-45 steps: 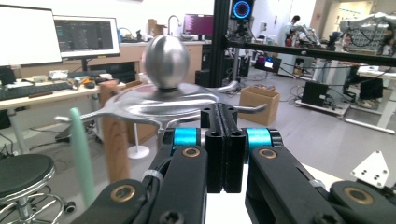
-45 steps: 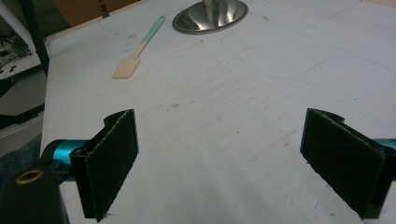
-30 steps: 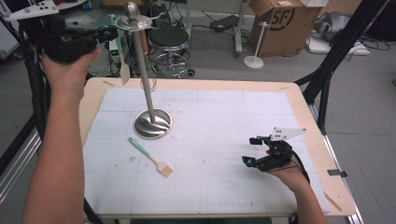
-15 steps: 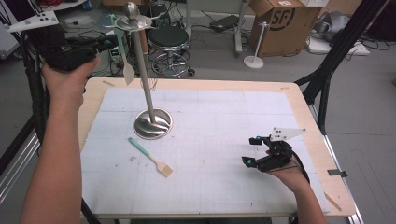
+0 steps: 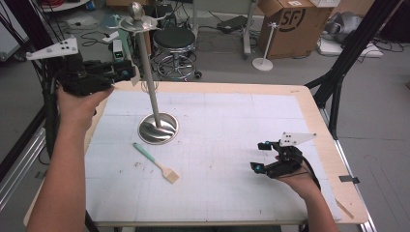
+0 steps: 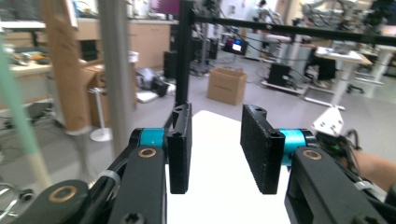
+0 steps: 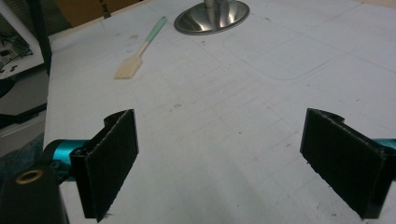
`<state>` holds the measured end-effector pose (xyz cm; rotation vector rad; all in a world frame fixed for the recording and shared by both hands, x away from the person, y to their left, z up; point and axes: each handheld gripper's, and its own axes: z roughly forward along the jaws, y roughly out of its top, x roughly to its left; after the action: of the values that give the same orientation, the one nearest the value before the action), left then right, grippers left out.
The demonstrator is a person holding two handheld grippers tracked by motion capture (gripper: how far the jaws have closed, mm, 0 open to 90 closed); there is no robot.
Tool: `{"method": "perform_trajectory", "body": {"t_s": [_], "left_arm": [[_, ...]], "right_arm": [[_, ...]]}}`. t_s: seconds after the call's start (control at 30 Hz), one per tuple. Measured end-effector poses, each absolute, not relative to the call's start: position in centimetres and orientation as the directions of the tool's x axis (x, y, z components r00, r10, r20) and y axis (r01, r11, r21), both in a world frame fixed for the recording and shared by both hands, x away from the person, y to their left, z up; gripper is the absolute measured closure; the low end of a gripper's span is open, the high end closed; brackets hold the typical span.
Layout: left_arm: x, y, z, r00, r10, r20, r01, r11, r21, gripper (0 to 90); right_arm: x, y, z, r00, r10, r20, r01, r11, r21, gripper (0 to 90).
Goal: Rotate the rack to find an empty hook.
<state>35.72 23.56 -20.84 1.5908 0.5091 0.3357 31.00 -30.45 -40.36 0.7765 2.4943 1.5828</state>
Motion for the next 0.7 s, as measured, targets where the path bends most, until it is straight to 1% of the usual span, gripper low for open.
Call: {"method": "perform_trajectory", "body": {"t_s": [0.33,0.5,0.7], "left_arm": [[35.4,21.8,-23.2,0.901,0.424,-0.088,0.132,-0.076,0.988,53.6],[35.2,21.1,-24.5,0.912,0.397,-0.101,0.143,-0.077,0.987,48.7],[35.1,20.1,-25.7,0.926,0.364,-0.096,0.145,-0.109,0.983,43.7]], "right_arm": [[30.9,-30.5,-40.3,-0.865,0.462,0.197,0.375,0.332,0.866,11.2],[31.0,-30.4,-40.4,-0.868,0.458,0.192,0.370,0.338,0.865,11.2],[30.9,-30.5,-40.4,-0.864,0.462,0.199,0.376,0.331,0.865,11.2]]}}
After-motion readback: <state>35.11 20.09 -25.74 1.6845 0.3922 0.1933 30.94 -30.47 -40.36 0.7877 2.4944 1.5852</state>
